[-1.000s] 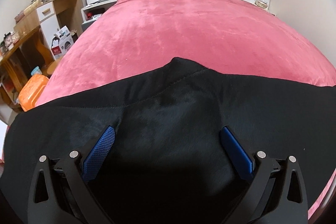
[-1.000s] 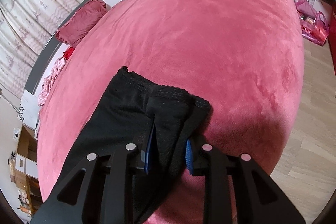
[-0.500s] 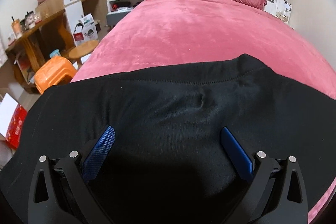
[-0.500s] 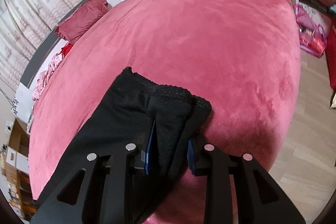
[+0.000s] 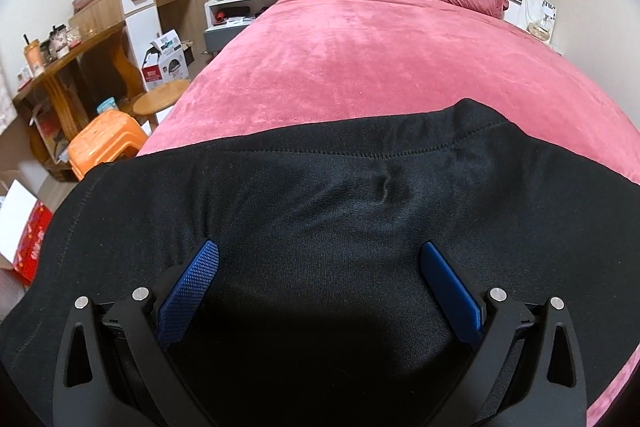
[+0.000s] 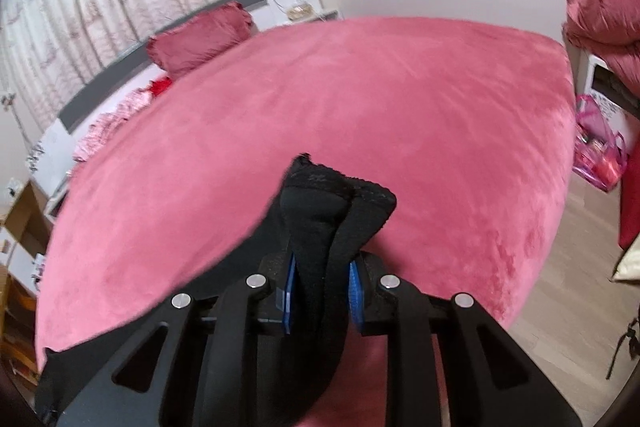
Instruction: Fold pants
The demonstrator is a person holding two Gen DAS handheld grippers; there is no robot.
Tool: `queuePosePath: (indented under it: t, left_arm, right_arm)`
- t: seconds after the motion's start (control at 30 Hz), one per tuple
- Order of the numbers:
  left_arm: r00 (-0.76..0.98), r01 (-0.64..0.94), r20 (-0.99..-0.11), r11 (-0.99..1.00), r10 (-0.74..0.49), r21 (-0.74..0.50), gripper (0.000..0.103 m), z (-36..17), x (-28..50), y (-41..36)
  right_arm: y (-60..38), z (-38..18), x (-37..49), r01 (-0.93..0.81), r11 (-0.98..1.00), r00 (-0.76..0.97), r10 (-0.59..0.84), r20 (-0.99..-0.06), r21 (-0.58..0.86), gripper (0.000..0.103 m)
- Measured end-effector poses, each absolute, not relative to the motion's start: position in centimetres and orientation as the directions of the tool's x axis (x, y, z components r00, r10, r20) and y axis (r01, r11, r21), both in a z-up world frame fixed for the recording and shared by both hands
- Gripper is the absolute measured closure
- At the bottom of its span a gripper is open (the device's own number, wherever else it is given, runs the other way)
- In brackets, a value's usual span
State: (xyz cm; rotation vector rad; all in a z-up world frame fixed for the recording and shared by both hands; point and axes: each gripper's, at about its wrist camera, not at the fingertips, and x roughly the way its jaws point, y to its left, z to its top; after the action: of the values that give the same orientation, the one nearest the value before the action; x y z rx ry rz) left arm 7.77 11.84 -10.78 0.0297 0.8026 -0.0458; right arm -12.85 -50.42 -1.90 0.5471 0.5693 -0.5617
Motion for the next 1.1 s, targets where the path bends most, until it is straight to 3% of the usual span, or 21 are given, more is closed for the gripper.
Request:
queuePosePath:
  t: [0.3, 0.57, 1.03, 1.1]
  left_arm:
    - [0.694, 0.053, -0.720, 0.999, -0.033, 0.005, 0.003, -10.8, 7.6, 11.8]
    - [0.693, 0.056, -0.720, 0.998, -0.042, -0.004, 0.003, -10.9, 7.7, 12.0]
    - [0.693, 0.059, -0.719, 0.998, -0.050, -0.013, 0.003, -11.0, 7.8, 12.1]
    - [0.693, 0.059, -0.719, 0.998, -0.050, -0.012, 0.003, -11.0, 7.8, 12.1]
  right_arm:
    - [-41.8, 4.6, -10.7, 0.377, 0.859, 0.853, -0.178, -0.490, 0.345, 0.083]
    - [-29.8, 5.4, -8.5, 0.060, 0.972, 0.894, 0.049, -0.445, 0.228, 0.083]
    - [-14.8, -4.5, -5.8, -0.283, 0.957, 0.711, 0.257, -0.654, 0.068, 0.080]
    - [-13.3, -7.1, -5.5, -0.343, 0.937, 0.646, 0.280, -0.710, 0.058, 0.073]
